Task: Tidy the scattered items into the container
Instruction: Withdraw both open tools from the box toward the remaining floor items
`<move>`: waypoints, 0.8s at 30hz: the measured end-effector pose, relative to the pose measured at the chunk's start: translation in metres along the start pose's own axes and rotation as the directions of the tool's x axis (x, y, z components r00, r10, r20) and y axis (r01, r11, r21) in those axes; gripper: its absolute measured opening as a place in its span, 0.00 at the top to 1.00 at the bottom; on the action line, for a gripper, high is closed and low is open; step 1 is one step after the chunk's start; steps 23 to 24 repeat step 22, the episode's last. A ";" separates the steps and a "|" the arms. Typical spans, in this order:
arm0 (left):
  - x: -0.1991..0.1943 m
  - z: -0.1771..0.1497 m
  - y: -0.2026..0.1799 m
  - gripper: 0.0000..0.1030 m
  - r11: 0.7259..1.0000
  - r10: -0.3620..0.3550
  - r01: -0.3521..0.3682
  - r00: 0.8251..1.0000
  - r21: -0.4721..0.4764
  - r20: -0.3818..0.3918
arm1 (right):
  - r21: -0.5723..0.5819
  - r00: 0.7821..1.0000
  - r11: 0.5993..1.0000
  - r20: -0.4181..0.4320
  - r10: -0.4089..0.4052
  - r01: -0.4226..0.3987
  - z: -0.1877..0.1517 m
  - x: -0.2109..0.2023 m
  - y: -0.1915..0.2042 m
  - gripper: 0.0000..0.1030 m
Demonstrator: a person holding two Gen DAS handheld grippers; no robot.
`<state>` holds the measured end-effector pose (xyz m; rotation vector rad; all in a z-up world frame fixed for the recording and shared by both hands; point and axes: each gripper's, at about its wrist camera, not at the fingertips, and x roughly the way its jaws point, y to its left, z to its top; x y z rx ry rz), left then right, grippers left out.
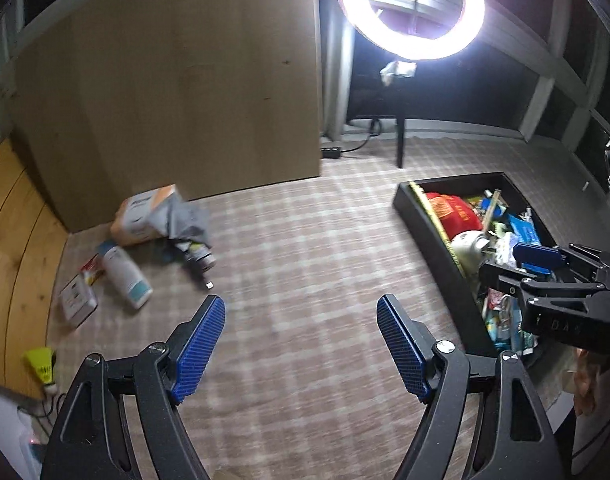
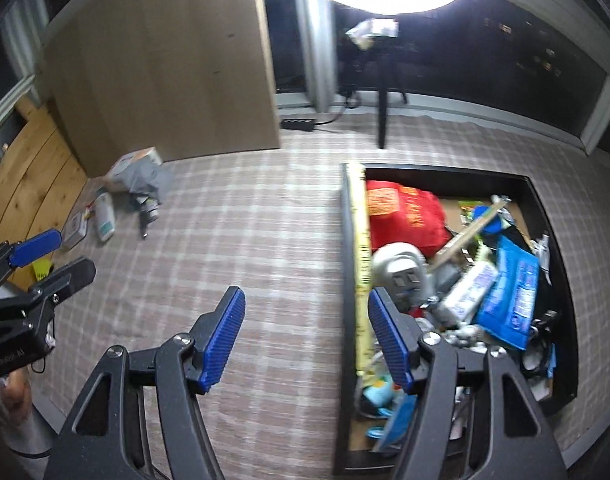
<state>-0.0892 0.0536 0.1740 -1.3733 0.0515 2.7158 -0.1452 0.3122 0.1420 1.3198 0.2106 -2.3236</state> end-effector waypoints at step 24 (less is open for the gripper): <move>0.011 -0.056 0.087 0.24 0.975 0.090 -0.106 0.992 -0.193 -0.090 | -0.065 0.998 0.997 -0.042 0.048 -0.051 -0.031 0.035 0.062 0.38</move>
